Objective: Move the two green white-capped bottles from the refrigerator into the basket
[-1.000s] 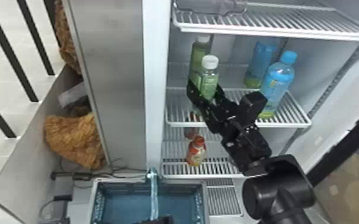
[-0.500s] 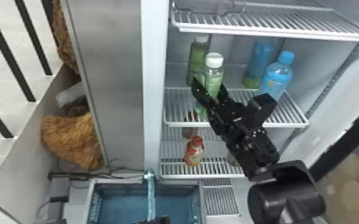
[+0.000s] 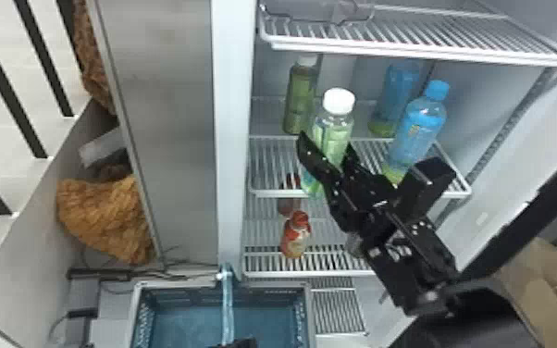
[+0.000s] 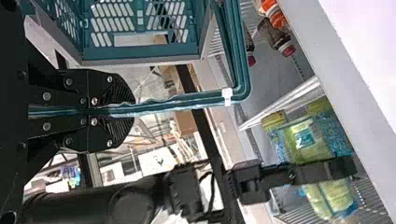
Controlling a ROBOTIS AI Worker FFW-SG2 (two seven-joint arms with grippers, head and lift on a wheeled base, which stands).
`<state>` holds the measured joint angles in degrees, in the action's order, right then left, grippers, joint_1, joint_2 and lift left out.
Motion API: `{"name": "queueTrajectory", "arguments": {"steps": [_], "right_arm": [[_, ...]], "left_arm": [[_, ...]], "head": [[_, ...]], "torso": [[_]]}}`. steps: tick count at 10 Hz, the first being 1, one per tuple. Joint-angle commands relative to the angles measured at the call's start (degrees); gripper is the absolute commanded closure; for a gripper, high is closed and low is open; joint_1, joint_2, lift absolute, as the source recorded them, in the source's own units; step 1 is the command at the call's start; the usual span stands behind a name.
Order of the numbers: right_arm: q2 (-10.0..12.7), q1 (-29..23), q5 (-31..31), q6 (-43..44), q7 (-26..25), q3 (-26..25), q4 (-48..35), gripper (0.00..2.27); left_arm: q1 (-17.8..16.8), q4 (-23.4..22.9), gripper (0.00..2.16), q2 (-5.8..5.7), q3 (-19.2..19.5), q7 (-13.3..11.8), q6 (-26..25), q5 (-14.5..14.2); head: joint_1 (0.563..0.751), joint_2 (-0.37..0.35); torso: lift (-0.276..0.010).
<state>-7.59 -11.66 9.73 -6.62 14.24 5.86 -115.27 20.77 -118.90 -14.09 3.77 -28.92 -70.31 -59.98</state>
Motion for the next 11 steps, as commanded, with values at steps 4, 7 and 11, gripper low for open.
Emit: {"name": "queueTrajectory", "arguments": {"steps": [4,7,11], "right_arm": [[-0.3,-10.0,2.6,-8.6,0.4,-1.6,-13.3,0.92],[-0.7,-17.2,5.9,-18.8,1.1,-2.2,-23.3,0.92],[-0.6,-22.8,9.6,-32.8,1.0,-3.5,-32.2,0.92]], "left_arm": [[0.2,0.0,1.2,0.03,0.1,0.0,0.0,0.0],[0.2,0.0,1.2,0.12,0.2,0.0,0.0,0.0],[0.3,0.0,1.2,0.12,0.0,-0.1,0.0,0.0]], "head": [[0.695,-0.136],[0.695,-0.139],[0.695,-0.114]], "torso": [[-0.004],[-0.004],[-0.004]]}}
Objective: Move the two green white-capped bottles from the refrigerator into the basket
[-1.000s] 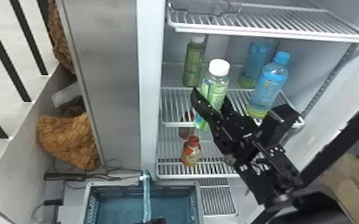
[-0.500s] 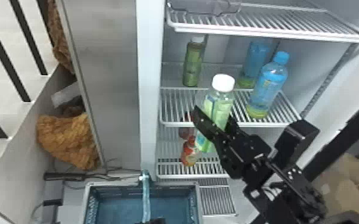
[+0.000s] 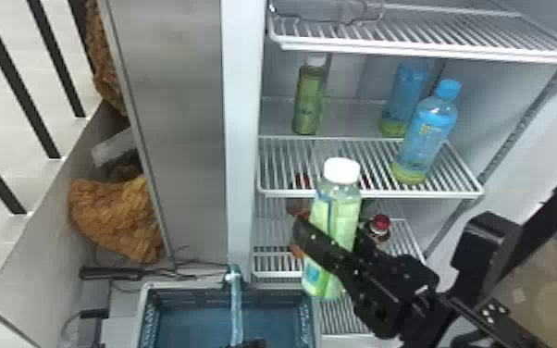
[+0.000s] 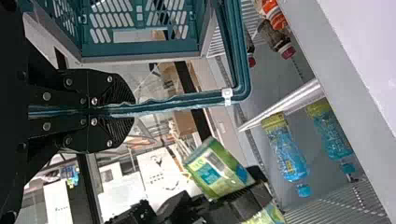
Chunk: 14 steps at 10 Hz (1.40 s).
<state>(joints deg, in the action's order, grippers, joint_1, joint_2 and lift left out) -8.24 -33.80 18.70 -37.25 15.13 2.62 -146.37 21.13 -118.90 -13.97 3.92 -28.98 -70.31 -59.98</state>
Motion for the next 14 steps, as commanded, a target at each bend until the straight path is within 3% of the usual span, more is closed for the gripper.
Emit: {"name": "queueTrajectory", "arguments": {"steps": [1,4,7,14], "right_arm": [[0.1,-1.8,0.4,-6.3,-0.8,-0.2,-3.5,0.92],[0.1,-2.9,2.7,-18.7,-3.4,-0.8,-7.3,0.92],[0.2,-2.2,2.9,-24.3,-4.1,-1.1,-6.3,0.92],[0.2,2.7,7.5,-27.1,-4.2,0.0,5.8,0.92]], "left_arm": [[0.0,0.0,1.2,0.0,0.0,0.0,0.0,0.0],[0.0,0.0,1.2,-0.09,0.0,0.0,0.0,0.0],[-0.3,0.0,1.2,-0.18,-0.3,0.0,-0.1,0.0],[-0.9,0.0,1.2,-0.35,-0.7,0.1,-0.3,0.1]], "head": [[0.695,-0.113],[0.695,-0.11],[0.695,-0.113],[0.695,-0.113]], "torso": [[-0.004],[-0.004],[-0.004],[-0.004]]}}
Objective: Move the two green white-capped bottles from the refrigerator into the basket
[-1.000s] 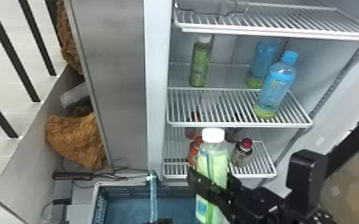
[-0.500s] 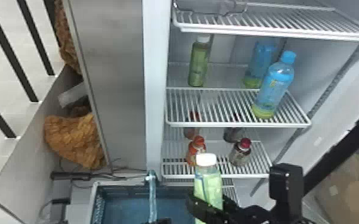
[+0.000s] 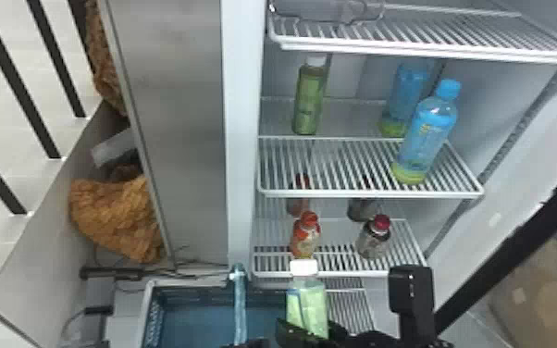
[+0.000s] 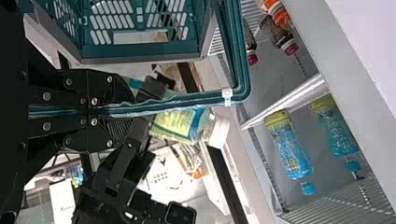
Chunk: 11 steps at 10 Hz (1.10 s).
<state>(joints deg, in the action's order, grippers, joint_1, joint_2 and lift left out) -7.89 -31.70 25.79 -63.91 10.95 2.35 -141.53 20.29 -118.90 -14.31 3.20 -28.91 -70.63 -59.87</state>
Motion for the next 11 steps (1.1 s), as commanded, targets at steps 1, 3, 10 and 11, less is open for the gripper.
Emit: {"name": "queueTrajectory", "arguments": {"steps": [1,3,10,11], "right_arm": [[-0.2,1.6,0.5,-1.2,0.6,0.7,2.7,0.92],[-0.5,3.0,0.4,-1.3,0.8,1.9,4.8,0.92],[-0.5,3.3,0.3,-1.1,1.4,1.9,5.2,0.24],[-0.6,2.9,0.0,0.1,1.5,1.9,4.8,0.24]], "left_arm": [[0.1,0.0,1.2,-0.01,0.0,0.0,-0.1,0.1],[0.1,0.0,1.2,-0.01,0.0,0.0,-0.1,0.0],[0.2,0.0,1.2,0.07,0.2,0.0,-0.1,0.0],[0.2,0.0,1.2,0.07,0.2,0.0,-0.1,0.0]], "head": [[0.695,-0.102],[0.695,-0.082],[0.695,-0.067],[0.695,-0.066]], "torso": [[-0.004],[-0.004],[-0.004],[-0.004]]}}
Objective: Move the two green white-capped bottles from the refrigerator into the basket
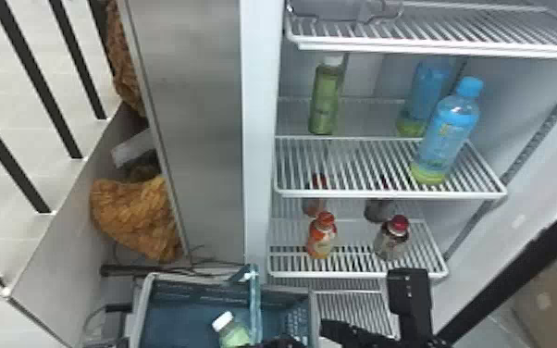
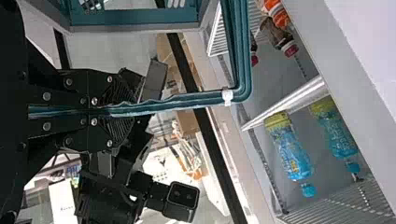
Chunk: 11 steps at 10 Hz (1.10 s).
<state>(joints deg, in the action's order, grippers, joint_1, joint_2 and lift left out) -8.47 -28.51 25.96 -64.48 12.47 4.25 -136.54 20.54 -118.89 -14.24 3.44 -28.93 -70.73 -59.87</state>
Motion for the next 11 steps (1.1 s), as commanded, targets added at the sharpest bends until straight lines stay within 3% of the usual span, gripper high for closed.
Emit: {"name": "queueTrajectory", "arguments": {"steps": [1,5,8,11], "right_arm": [[0.0,-0.9,-0.5,2.6,-0.1,0.0,-0.9,0.24],[-0.1,-4.4,-4.1,10.8,-1.1,0.0,-7.3,0.21],[0.0,-5.4,-10.0,19.2,-1.6,0.4,-10.1,0.04],[0.0,-4.3,-13.8,36.5,-5.1,0.7,-6.5,0.01]], "left_arm": [[0.1,0.0,1.2,0.09,0.1,0.0,0.1,0.0],[0.4,0.0,1.2,0.18,0.3,0.0,0.3,0.0],[0.5,0.0,1.2,0.18,0.2,0.0,0.3,0.0],[0.7,0.0,1.2,0.26,0.3,0.0,0.3,0.0]], "head": [[0.695,-0.066],[0.695,-0.072],[0.695,-0.101],[0.695,-0.14]], "torso": [[-0.004],[-0.004],[-0.004],[-0.004]]}}
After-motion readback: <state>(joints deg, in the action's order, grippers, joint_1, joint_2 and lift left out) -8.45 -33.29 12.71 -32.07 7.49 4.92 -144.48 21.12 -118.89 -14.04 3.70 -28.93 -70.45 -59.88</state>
